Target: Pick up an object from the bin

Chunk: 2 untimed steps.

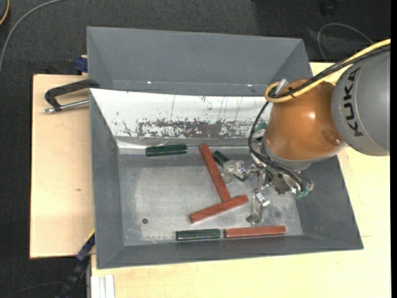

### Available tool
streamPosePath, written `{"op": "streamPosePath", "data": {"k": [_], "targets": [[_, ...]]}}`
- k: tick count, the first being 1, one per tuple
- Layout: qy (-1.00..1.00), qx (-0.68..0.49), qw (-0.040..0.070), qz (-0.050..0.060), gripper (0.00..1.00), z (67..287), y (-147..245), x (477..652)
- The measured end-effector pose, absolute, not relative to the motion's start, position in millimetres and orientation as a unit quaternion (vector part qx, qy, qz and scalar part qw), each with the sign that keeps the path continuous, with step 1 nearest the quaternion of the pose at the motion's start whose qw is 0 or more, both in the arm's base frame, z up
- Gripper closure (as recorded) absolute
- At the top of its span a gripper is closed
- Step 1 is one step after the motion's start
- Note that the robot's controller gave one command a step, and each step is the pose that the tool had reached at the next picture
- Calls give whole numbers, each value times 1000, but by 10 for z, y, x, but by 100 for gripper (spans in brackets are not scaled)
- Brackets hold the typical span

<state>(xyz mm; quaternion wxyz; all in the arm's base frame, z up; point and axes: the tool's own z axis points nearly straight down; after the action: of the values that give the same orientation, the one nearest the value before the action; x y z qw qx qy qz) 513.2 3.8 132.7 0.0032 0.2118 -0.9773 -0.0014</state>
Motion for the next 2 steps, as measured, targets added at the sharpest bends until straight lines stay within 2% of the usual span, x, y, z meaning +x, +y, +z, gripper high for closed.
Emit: {"op": "streamPosePath", "data": {"k": [1,2], "targets": [[-936,351,-4,-1,0,1685,822,5188],[-852,523,0,-1,0,751,787,5264]]}}
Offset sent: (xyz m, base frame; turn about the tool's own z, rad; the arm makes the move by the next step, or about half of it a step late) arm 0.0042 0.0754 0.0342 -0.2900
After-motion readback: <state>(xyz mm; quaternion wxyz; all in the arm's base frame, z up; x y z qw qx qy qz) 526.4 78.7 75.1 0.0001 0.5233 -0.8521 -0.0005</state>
